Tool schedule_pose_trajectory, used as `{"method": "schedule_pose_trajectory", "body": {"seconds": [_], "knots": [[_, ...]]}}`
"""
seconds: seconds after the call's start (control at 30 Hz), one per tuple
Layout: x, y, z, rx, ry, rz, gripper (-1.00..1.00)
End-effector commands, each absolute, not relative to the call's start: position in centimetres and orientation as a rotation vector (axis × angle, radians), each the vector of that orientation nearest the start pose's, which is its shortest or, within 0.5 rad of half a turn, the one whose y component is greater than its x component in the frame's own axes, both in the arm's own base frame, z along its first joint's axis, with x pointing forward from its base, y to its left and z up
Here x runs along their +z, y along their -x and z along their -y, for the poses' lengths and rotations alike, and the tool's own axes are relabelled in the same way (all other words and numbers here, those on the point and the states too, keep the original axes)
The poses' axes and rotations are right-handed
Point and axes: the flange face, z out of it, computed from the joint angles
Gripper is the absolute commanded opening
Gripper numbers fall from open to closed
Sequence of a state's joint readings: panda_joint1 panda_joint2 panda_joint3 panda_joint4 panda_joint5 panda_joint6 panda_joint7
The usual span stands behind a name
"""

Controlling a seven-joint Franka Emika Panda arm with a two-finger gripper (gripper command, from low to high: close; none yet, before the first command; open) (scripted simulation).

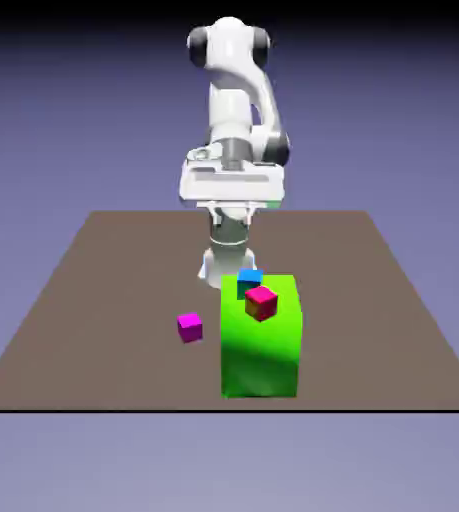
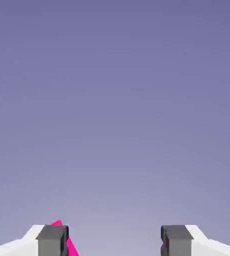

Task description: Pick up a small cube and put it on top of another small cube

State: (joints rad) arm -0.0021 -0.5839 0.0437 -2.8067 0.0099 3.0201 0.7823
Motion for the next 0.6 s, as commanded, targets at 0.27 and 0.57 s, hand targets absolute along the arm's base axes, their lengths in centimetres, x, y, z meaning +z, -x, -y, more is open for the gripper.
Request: {"method": "schedule_pose_trajectory", "body": {"seconds": [0.27,0.57], "knots": [[48.1,-36.8,-9.9,-1.002,2.388,-1.134,0.0],[46.9,-34.2,-17.8,-1.002,2.325,-1.332,0.0]]}}
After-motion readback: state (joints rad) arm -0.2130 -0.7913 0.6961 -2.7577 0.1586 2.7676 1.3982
